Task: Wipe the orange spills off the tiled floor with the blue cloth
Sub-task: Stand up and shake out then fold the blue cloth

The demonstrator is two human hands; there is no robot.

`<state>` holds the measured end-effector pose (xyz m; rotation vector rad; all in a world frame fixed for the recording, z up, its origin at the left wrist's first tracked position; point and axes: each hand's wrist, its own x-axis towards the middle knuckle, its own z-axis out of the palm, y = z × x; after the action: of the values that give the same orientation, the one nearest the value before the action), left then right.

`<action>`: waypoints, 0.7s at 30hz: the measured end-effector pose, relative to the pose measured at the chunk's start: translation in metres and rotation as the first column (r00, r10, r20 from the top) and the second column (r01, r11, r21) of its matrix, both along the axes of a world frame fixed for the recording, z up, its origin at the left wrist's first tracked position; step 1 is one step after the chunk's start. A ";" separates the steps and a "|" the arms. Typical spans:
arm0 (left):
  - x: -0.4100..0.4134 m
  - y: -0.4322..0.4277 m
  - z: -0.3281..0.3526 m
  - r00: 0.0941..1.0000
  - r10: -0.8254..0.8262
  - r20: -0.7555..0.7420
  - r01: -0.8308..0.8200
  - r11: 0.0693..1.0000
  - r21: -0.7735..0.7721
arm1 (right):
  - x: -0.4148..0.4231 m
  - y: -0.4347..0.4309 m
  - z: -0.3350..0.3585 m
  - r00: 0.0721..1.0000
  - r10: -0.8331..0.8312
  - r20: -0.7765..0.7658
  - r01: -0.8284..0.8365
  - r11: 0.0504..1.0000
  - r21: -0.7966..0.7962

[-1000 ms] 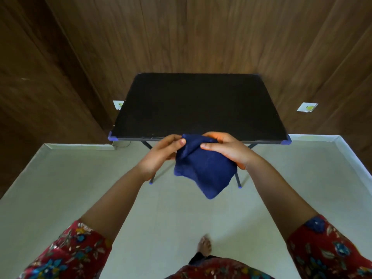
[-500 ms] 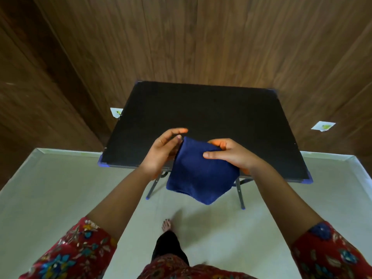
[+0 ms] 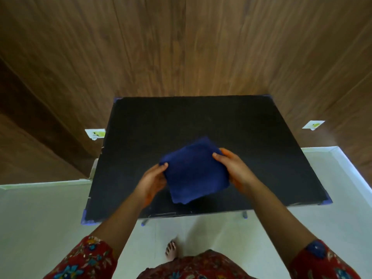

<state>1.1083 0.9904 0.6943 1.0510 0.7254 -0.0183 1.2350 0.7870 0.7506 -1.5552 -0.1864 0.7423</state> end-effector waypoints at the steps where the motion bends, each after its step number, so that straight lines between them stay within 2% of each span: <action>1: 0.012 0.006 -0.004 1.000 0.002 -0.016 -0.003 0.999 -0.046 | 0.004 0.007 -0.016 0.998 -0.056 0.005 0.057 0.998 -0.031; 4: 0.026 0.007 -0.019 0.992 -0.068 -0.102 0.076 0.995 0.069 | 0.008 0.013 -0.058 0.987 -0.126 0.099 0.141 0.976 -0.167; 7: 0.048 0.015 -0.035 0.988 -0.072 -0.140 0.105 0.964 0.245 | 0.029 0.021 -0.085 0.985 -0.055 0.163 0.106 0.940 -0.323; 9: 0.056 0.017 -0.039 0.991 -0.073 -0.115 0.110 0.929 0.354 | 0.035 0.025 -0.092 0.986 -0.043 0.163 0.100 0.928 -0.360; 11: 0.063 0.017 -0.042 0.993 -0.096 -0.065 0.114 0.900 0.420 | 0.040 0.030 -0.097 0.986 -0.057 0.158 0.112 0.922 -0.370; 14: 0.068 0.012 -0.043 0.991 -0.129 0.019 0.112 0.913 0.391 | 0.044 0.032 -0.102 0.975 -0.102 0.195 0.165 0.927 -0.338; 17: 0.072 0.008 -0.051 0.986 -0.153 0.065 0.116 0.914 0.390 | 0.048 0.030 -0.105 0.968 -0.073 0.241 0.145 0.945 -0.295; 21: 0.073 0.003 -0.047 0.977 -0.164 0.136 0.077 0.867 0.493 | 0.054 0.024 -0.105 0.946 -0.120 0.300 0.191 0.957 -0.218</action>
<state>1.1811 0.9931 0.6476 1.5611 0.5113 0.1551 1.2892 0.8110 0.6455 -1.8878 -0.1853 0.4237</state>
